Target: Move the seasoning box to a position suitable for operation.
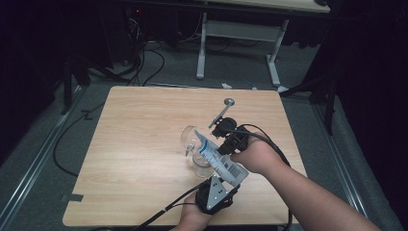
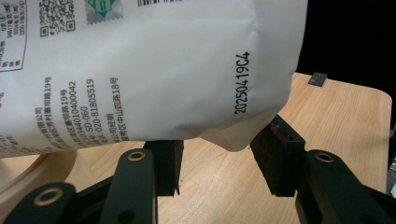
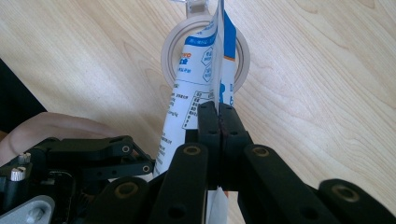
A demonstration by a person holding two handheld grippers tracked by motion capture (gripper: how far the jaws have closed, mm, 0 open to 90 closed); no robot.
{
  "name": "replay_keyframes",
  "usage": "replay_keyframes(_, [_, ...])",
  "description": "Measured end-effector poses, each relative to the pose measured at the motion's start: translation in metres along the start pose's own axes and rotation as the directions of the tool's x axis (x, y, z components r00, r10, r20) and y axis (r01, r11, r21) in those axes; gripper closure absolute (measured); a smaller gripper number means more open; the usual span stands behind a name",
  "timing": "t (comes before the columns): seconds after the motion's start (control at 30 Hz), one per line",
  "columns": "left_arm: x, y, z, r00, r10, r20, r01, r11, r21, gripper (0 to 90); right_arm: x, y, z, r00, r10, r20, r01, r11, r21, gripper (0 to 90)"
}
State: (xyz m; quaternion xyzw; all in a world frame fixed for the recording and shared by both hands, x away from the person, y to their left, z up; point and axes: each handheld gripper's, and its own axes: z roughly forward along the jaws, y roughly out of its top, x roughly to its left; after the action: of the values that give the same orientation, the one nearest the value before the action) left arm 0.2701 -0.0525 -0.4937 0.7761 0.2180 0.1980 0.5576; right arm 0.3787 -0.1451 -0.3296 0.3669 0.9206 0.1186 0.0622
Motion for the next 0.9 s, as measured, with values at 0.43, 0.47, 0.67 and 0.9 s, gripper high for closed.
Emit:
replay_keyframes(0.43, [0.0013, 0.0017, 0.0001, 1.0000, 0.003, -0.001, -0.003, 1.0000, 0.000, 55.5, 0.0008, 0.0020, -0.0015, 1.0000, -0.008, 0.004, 0.008, 1.000, 0.000, 90.0])
replay_keyframes(0.47, [0.0012, 0.0019, 0.0002, 1.0000, 0.003, 0.000, -0.003, 1.0000, -0.001, 55.6, 0.0008, 0.0022, -0.0016, 1.0000, -0.007, 0.004, 0.007, 1.000, 0.000, 90.0])
replay_keyframes(0.67, [0.0010, 0.0020, 0.0002, 1.0000, 0.001, 0.001, -0.001, 1.0000, -0.003, 55.6, 0.0010, 0.0028, -0.0016, 0.9999, -0.010, 0.008, 0.010, 1.000, 0.003, 90.0])
replay_keyframes(0.9, [0.0014, 0.0030, 0.0003, 1.0000, -0.002, 0.002, 0.002, 1.0000, -0.008, 55.7, 0.0011, 0.0036, -0.0024, 0.9999, -0.014, 0.004, 0.014, 1.000, -0.001, 90.0])
